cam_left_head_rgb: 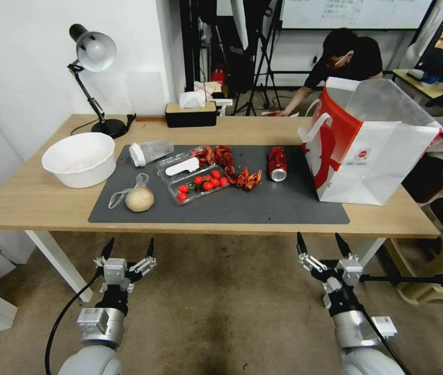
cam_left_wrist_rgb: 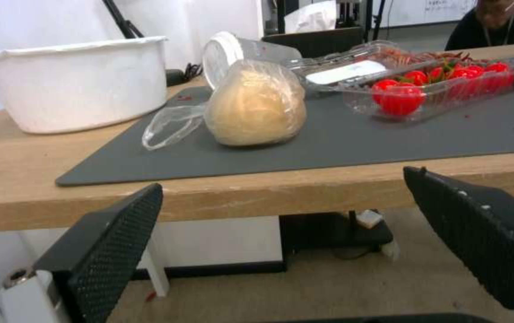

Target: Pick up the trash from the table and place it into the takeout bag.

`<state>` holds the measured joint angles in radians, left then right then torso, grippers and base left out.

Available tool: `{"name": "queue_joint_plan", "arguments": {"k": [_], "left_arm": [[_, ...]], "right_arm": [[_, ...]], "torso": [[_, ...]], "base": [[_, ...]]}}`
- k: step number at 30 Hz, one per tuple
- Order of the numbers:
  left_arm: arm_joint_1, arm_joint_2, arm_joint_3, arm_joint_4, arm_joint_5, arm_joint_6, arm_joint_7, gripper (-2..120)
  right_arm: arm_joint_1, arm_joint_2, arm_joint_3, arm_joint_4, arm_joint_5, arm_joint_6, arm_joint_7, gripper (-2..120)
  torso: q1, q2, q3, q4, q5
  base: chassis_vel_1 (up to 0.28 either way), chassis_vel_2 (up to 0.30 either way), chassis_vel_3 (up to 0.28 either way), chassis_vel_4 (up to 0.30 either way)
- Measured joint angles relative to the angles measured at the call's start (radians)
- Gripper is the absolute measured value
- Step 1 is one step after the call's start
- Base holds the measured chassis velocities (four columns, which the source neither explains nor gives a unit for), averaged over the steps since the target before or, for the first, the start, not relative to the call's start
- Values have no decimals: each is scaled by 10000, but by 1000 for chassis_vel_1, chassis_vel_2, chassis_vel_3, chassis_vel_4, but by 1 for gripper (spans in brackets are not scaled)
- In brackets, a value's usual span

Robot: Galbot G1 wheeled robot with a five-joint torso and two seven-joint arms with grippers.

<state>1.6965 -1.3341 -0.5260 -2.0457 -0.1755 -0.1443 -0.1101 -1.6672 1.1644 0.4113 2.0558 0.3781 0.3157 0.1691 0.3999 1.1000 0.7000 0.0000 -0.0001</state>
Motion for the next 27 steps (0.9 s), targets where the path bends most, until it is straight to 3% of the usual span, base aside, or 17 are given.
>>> {"name": "queue_joint_plan", "arguments": {"k": [4, 14, 16, 27], "left_arm": [[17, -4, 1, -31, -7, 0, -2, 100], [-12, 2, 34, -63, -10, 10, -5, 100], [-3, 3, 28, -116, -19, 36, -6, 100], [54, -36, -12, -85, -48, 62, -10, 100]], "right_arm": [[991, -306, -266, 438, 269, -1016, 316, 100], [2649, -783, -907, 703, 635, -2424, 998, 100], [3506, -953, -1397, 551, 862, -3040, 1263, 100], [5433, -1036, -2529, -411, 1083, -4453, 2214, 100]], "torso": [[1, -1, 1, 2, 1], [2, -1, 1, 0, 0], [2, -1, 1, 0, 0], [2, -1, 1, 0, 0]], "base": [[0, 0, 0, 0], [0, 0, 0, 0], [0, 0, 0, 0], [0, 0, 0, 0]]}}
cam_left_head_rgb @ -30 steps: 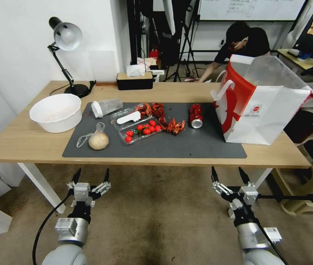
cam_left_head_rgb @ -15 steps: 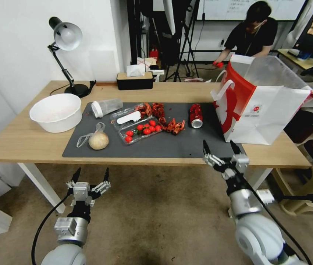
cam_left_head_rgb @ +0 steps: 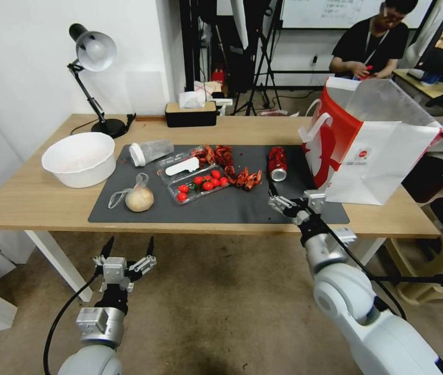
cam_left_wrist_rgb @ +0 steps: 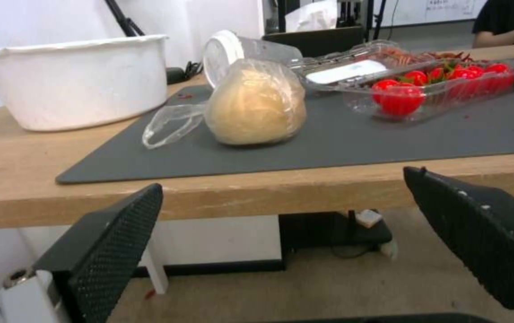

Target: Pick up the trash from the table and place it into the takeout bag.

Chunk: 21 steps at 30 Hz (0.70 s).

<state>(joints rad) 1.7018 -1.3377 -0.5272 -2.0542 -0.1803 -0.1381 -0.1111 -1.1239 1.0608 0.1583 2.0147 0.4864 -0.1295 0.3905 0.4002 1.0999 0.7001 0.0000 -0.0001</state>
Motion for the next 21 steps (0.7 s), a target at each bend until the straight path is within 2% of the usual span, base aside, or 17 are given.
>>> {"name": "queue_joint_plan", "arguments": {"k": [11, 21], "left_arm": [[-10, -52, -18, 55, 36, 6, 1, 100], [5, -106, 13, 133, 77, 6, 3, 100]], "right_arm": [[1970, 81, -991, -1016, 604, -1602, 1211, 100], [3032, 444, -1510, -1790, 1026, -2301, 2141, 100]], "torso": [[1, -1, 0, 0, 1], [-2, 0, -1, 0, 1]], "base": [[0, 0, 0, 0], [0, 0, 0, 0]]}}
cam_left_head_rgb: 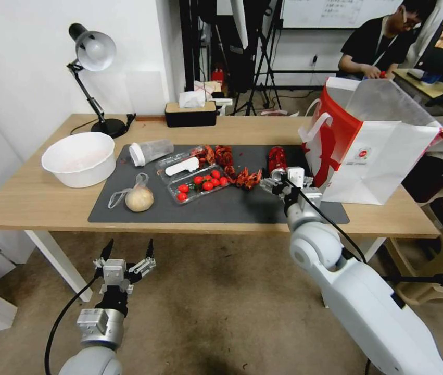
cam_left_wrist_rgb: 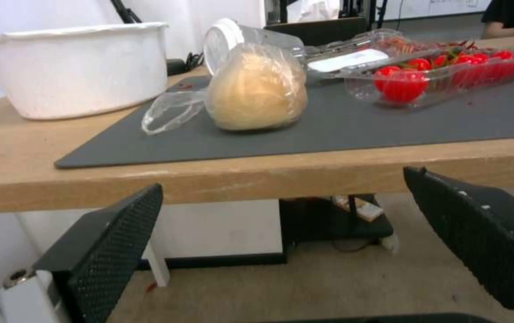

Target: Pick up the trash from the table and place it into the takeout bag.

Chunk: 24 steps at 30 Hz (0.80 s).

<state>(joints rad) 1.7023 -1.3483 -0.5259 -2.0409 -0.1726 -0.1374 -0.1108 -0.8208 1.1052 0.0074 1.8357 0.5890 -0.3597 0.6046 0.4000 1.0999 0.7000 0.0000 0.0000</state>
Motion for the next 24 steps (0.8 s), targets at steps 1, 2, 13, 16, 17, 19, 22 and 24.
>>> {"name": "queue_joint_plan", "arguments": {"k": [1, 2, 13, 16, 17, 19, 22, 24], "left_arm": [[-7, -26, 3, 23, 12, -1, 0, 100], [-12, -38, 3, 33, 15, -1, 1, 100], [-7, -135, -38, 22, 113, -6, 3, 100], [16, -167, -31, 4, 168, -9, 3, 100], [16, -167, -31, 4, 168, -9, 3, 100], [34, -175, -41, -14, 181, -13, 3, 100], [50, -190, -53, -23, 195, -28, 2, 100], [69, -203, -57, -34, 211, -37, 1, 100]], "right_arm": [[226, 81, -51, -155, 108, -160, 248, 100], [336, 120, -70, -238, 153, -237, 390, 100], [1061, 240, -33, -920, 1119, -596, 1236, 100], [1251, 260, -29, -1193, 1299, -649, 1177, 100], [1251, 260, -29, -1193, 1299, -649, 1177, 100], [1358, 277, -35, -1325, 1482, -774, 1147, 100], [1444, 292, -54, -1453, 1602, -869, 1113, 100], [1506, 305, -92, -1544, 1700, -959, 1070, 100]], "torso": [[0, 0, 0, 0, -2], [0, 0, 0, 0, -1], [0, 1, 0, -1, -1], [0, 0, 0, -2, 0], [0, 0, 0, -2, 0], [0, 0, 0, -1, 0], [0, 0, 0, -1, 0], [0, 0, 0, -1, 0]], "base": [[0, 0, 0, 0], [0, 0, 0, 0], [0, 0, 0, 0], [0, 0, 0, 0], [0, 0, 0, 0], [0, 0, 0, 0], [0, 0, 0, 0], [0, 0, 0, 0]]}}
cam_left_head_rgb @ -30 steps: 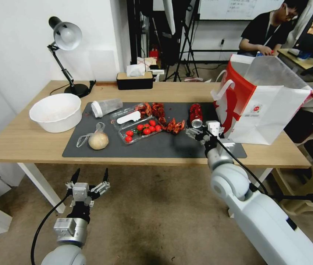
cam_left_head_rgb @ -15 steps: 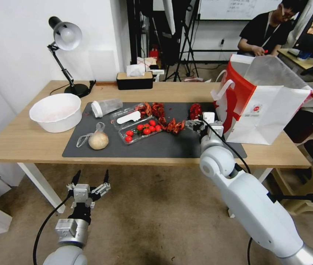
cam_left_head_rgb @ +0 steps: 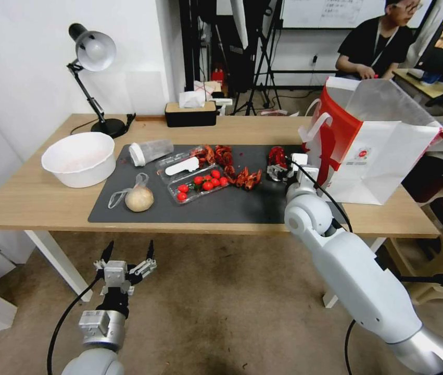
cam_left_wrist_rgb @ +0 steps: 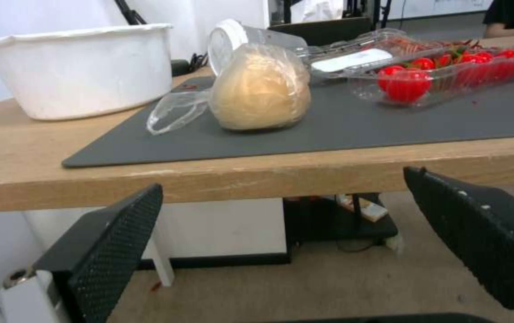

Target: Pick up the trash from the table and place it into the takeout bag.

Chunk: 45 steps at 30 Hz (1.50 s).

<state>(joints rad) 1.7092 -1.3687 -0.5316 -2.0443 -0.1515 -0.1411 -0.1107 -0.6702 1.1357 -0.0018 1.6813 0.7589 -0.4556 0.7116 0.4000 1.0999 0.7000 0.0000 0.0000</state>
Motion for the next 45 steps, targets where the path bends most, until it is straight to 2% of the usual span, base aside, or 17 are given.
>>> {"name": "queue_joint_plan", "arguments": {"k": [16, 18, 20, 22, 23, 26, 27, 30, 39, 45], "left_arm": [[25, -26, 31, -45, 12, -79, -9, 100], [22, -29, 65, -43, 29, -89, -9, 100], [22, -29, 68, -43, 32, -90, -8, 100], [8, -23, 75, -43, 37, -93, -9, 100], [8, -23, 75, -43, 37, -93, -9, 100], [-2, -24, 79, -43, 40, -94, -9, 100], [-2, -24, 79, -43, 40, -94, -9, 100], [-6, -39, 81, -43, 41, -94, -9, 100], [-5, -80, 77, -43, 40, -105, -9, 100], [7, -95, 75, -100, 32, -107, -18, 100]], "right_arm": [[314, 178, -263, -484, 338, -322, 248, 100], [283, 158, -259, -486, 497, -330, 386, 92], [275, 152, -256, -487, 522, -331, 396, 91], [193, 108, -218, -486, 627, -331, 414, 82], [193, 108, -218, -486, 627, -331, 414, 82], [76, 69, -172, -472, 707, -330, 395, 65], [76, 69, -172, -472, 707, -330, 395, 65], [39, 65, -145, -477, 711, -305, 356, 51], [-74, 26, -114, -420, 658, -135, 118, 47], [-336, -288, 103, 435, -38, 446, -945, 47]], "torso": [[0, 2, 0, 0, 0], [0, 2, 0, 1, 0], [0, 2, 0, 0, 0], [0, 2, 0, 0, 0], [0, 2, 0, 0, 0], [0, 2, 0, 0, 0], [0, 2, 0, 0, 0], [0, 2, -1, 0, -1], [0, 2, -2, 0, 0], [0, 1, -1, 1, 1]], "base": [[0, 0, 0, 0], [0, 0, 0, 0], [0, 0, 0, 0], [0, 0, 0, 0], [0, 0, 0, 0], [0, 0, 0, 0], [0, 0, 0, 0], [0, 0, 0, 0], [0, 0, 0, 0], [0, 0, 0, 0]]}}
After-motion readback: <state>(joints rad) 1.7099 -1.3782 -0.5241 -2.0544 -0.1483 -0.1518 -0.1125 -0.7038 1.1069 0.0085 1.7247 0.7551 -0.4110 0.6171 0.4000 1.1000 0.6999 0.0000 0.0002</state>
